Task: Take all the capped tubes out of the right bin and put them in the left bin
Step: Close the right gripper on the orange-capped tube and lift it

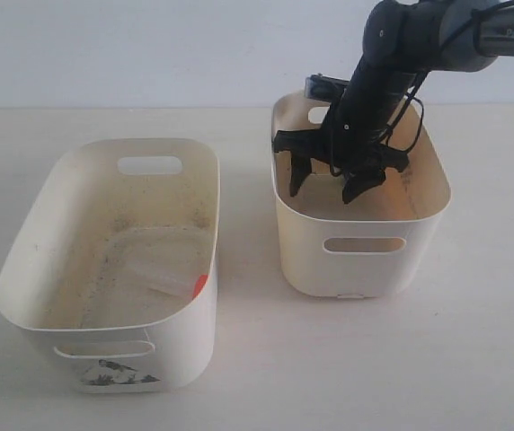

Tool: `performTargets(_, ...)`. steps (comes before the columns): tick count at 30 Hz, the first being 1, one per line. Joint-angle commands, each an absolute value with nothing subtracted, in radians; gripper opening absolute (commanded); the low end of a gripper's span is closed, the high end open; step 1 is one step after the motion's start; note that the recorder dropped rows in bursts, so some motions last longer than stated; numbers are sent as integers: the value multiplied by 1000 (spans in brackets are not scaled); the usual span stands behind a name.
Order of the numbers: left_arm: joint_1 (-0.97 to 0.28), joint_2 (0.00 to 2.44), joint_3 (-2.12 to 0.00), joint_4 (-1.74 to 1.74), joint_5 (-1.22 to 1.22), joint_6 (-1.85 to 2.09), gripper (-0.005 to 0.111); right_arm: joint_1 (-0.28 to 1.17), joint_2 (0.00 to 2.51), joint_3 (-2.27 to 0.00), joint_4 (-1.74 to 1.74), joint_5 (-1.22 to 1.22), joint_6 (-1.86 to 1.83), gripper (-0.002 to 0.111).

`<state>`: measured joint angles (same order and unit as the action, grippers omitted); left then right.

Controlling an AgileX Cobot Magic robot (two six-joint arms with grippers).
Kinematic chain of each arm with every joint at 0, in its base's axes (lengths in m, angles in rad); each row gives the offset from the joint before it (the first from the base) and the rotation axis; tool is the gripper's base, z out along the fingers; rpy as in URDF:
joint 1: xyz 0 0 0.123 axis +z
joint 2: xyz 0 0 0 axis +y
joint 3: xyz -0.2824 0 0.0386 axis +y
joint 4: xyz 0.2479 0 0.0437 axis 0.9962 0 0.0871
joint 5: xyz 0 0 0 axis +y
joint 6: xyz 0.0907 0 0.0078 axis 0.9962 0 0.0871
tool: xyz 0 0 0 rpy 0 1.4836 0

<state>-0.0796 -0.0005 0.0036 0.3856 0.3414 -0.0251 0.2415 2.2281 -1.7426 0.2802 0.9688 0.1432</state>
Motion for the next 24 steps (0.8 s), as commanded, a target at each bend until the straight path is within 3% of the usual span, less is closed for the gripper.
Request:
performTargets(1, -85, 0, 0, 383, 336, -35, 4, 239, 2225, -1748, 310, 921, 149, 77)
performTargets(21, -85, 0, 0, 383, 336, -35, 4, 242, 2320, -1748, 403, 889, 106, 77)
performTargets(24, -85, 0, 0, 383, 336, -35, 4, 242, 2323, -1748, 395, 896, 106, 69)
